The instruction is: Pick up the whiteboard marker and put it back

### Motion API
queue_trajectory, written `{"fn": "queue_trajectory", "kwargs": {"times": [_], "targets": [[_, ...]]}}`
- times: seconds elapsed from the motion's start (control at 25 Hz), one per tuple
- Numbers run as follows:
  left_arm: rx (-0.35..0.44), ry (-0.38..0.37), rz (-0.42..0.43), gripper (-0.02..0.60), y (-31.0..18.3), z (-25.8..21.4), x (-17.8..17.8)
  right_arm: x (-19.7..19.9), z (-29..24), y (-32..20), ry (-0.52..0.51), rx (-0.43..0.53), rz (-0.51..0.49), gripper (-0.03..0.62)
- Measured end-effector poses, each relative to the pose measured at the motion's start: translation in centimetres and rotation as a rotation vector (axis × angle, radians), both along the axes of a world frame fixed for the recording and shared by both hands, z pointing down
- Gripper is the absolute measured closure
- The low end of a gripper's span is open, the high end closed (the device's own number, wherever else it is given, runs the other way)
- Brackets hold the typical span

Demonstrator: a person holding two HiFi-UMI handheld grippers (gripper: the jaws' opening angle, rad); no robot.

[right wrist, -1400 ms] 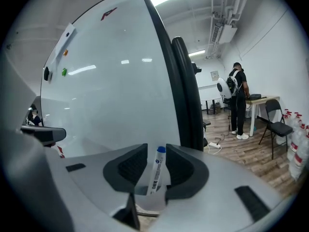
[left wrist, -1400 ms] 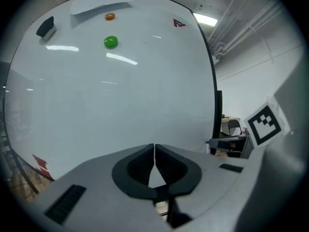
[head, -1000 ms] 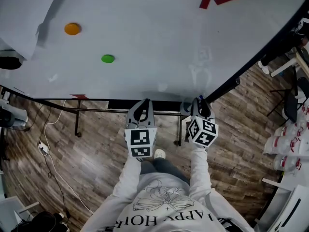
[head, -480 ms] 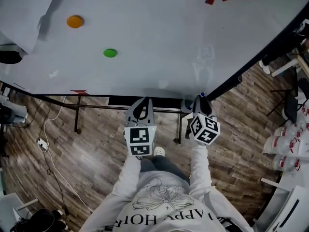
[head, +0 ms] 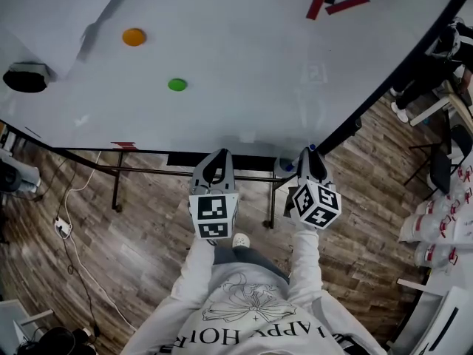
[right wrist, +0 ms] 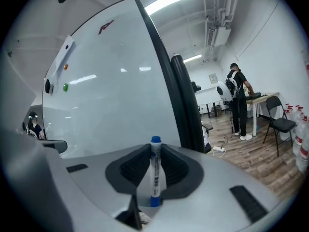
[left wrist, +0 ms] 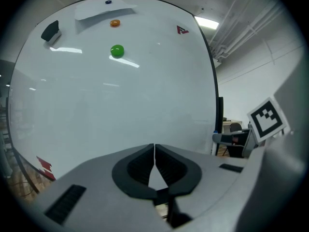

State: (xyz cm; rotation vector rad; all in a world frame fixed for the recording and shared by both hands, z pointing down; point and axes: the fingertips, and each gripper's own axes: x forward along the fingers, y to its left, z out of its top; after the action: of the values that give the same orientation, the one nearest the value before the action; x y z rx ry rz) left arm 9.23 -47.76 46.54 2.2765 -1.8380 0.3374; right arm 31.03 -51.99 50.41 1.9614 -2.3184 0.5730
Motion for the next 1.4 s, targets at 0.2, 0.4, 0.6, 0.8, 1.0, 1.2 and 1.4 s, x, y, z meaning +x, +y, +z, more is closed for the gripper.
{"fn": "queue_trajectory", "kwargs": {"times": [0.2,0.4,0.6,0.8,1.0,1.2,1.4], "targets": [[0.038,0.010,0.002,0.571,0.4,-1.6,-0.1,-0.1,-3.4,0.7,-0.001,0.065,-0.003,0.526],[0.066,0.015,0.003,0.571,1.0,-3.5,-0.6,-0.6,-6.4,1.4,0.016,0.127,0.003,0.526],[0.086,0.017,0.011,0.571,1.1,-4.8,-1.3,-1.6,-8.8,1.7,0.049,0.174,0.001,0.526],[0.100,0.021,0.000,0.571,1.3,-5.8,-2.7,-3.2,-10.5,1.8,0.051,0.199,-0.022,0.526],[0.097,0.021,-0.022,0.571,1.8,-5.9,-4.6,-5.8,-10.7,1.9,0.051,0.202,-0.069,0.526],[0.081,0.014,-0.054,0.571,2.9,-5.1,-7.2,-9.6,-8.8,2.2,0.063,0.172,-0.135,0.526],[0.049,0.026,-0.103,0.571,3.9,-3.5,-10.6,-13.8,-5.9,2.0,0.137,0.135,-0.214,0.526]]}}
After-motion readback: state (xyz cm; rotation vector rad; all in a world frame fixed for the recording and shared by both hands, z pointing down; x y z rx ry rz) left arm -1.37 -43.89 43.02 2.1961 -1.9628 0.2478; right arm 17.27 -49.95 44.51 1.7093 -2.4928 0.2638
